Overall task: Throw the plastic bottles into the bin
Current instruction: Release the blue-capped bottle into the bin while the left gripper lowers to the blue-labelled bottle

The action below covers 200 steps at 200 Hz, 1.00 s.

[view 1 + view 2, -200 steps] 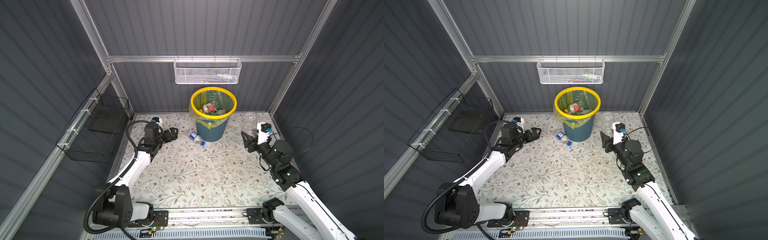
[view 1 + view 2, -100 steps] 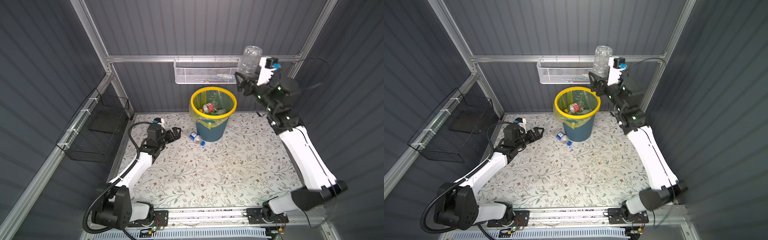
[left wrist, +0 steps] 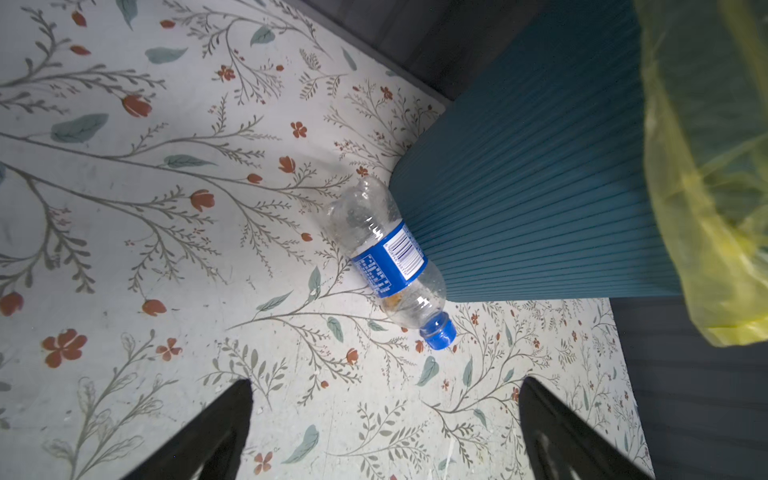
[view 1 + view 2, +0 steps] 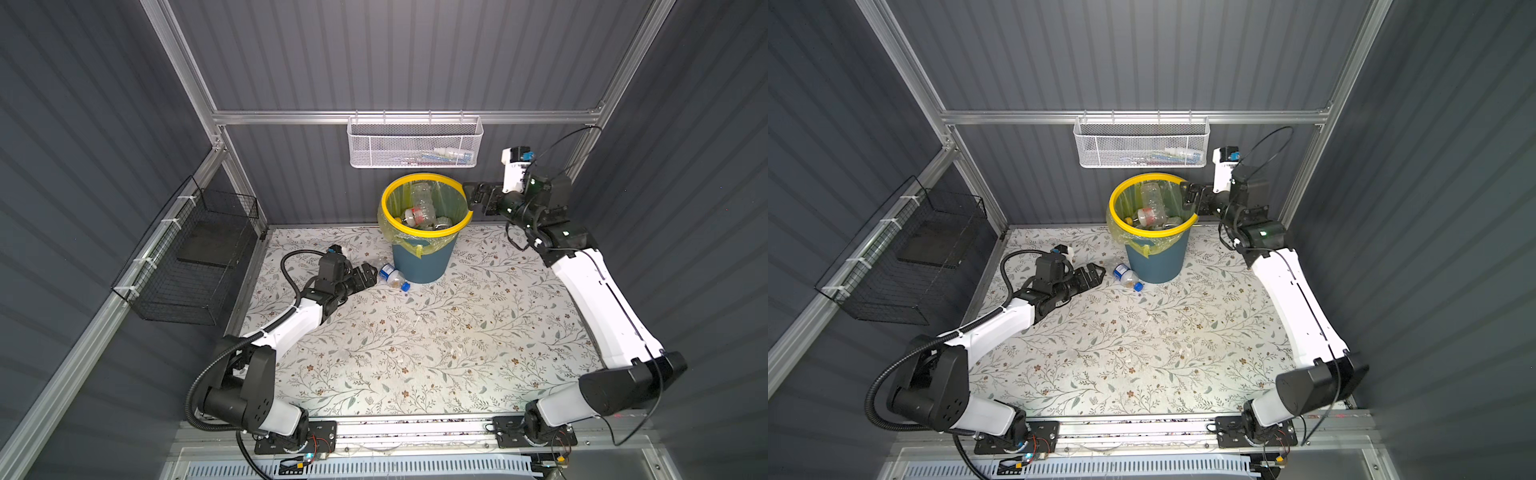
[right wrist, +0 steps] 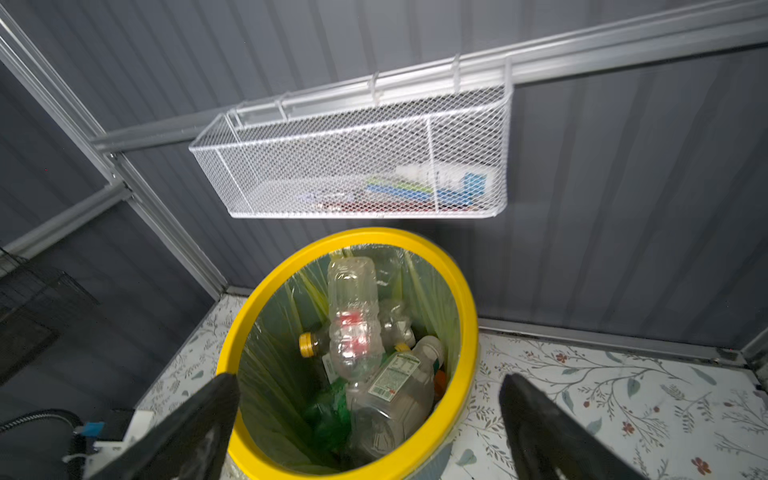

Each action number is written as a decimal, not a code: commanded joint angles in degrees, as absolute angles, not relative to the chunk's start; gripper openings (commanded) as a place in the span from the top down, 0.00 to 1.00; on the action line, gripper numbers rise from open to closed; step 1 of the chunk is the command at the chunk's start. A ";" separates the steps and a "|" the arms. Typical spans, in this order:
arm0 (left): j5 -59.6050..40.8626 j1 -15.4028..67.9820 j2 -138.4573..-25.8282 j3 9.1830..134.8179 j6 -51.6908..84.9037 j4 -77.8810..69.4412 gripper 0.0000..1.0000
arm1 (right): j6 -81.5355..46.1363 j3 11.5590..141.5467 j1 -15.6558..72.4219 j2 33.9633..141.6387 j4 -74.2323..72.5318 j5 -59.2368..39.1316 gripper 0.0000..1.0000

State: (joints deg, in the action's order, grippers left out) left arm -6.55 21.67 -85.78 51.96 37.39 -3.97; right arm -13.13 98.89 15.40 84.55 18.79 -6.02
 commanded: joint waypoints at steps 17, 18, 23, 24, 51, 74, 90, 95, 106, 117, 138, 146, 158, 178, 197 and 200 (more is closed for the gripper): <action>-7.85 23.70 -89.45 55.89 40.40 -7.23 0.00 | -16.06 92.41 13.07 81.93 14.37 -6.69 0.01; -7.84 23.76 -89.51 55.89 40.46 -7.31 0.00 | -16.07 92.39 13.04 81.92 14.39 -6.77 0.01; -7.74 23.97 -89.95 55.90 40.74 -7.72 0.00 | -15.97 92.27 12.92 81.95 14.59 -7.20 0.01; -7.74 23.98 -90.07 55.90 40.76 -7.82 0.00 | -15.99 92.28 12.87 81.97 14.68 -7.29 0.01; -7.93 24.73 -93.71 57.11 42.51 -9.67 0.00 | -15.19 91.24 12.74 82.20 16.92 -8.17 0.01; -6.87 25.53 -96.70 58.80 45.03 -10.34 0.00 | -15.34 87.84 12.49 81.06 16.96 -8.36 0.01; -6.68 25.84 -99.25 60.64 46.95 -10.31 0.00 | -15.85 84.49 12.25 79.97 16.20 -8.41 0.01; -6.59 25.91 -100.10 61.38 47.58 -9.98 0.00 | -16.07 83.65 12.17 79.74 16.02 -8.60 0.01; -6.33 25.93 -101.71 62.76 48.87 -9.52 0.00 | -16.35 82.15 11.95 79.34 16.04 -8.94 0.01; -5.99 26.00 -103.29 63.63 49.56 -9.59 0.00 | -16.50 80.80 11.81 78.87 16.13 -8.90 0.01; -5.46 25.99 -106.28 66.79 50.41 -7.46 0.00 | -17.28 78.17 11.10 77.79 15.84 -8.87 0.01; -5.30 26.02 -107.20 67.72 50.84 -6.77 0.00 | -17.56 77.35 10.78 77.36 15.89 -9.12 0.01; -5.11 25.97 -108.63 68.88 51.01 -6.41 0.00 | -17.91 76.26 10.30 76.71 15.70 -9.22 0.01; -3.99 26.02 -111.00 71.94 50.61 -3.41 0.00 | -18.75 74.46 9.44 75.88 15.29 -9.90 0.01; -4.28 26.01 -113.18 74.18 50.28 -2.39 0.00 | -19.15 73.40 8.89 75.42 15.25 -10.28 0.01; -4.45 26.02 -113.61 74.71 50.21 -1.93 0.00 | -19.24 73.19 8.82 75.31 15.22 -10.28 0.01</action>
State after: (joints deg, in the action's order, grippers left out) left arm -5.19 25.58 -111.26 71.09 50.04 -5.76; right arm -17.93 74.59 9.52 76.38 16.25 -9.17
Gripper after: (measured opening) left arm 0.997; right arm 0.991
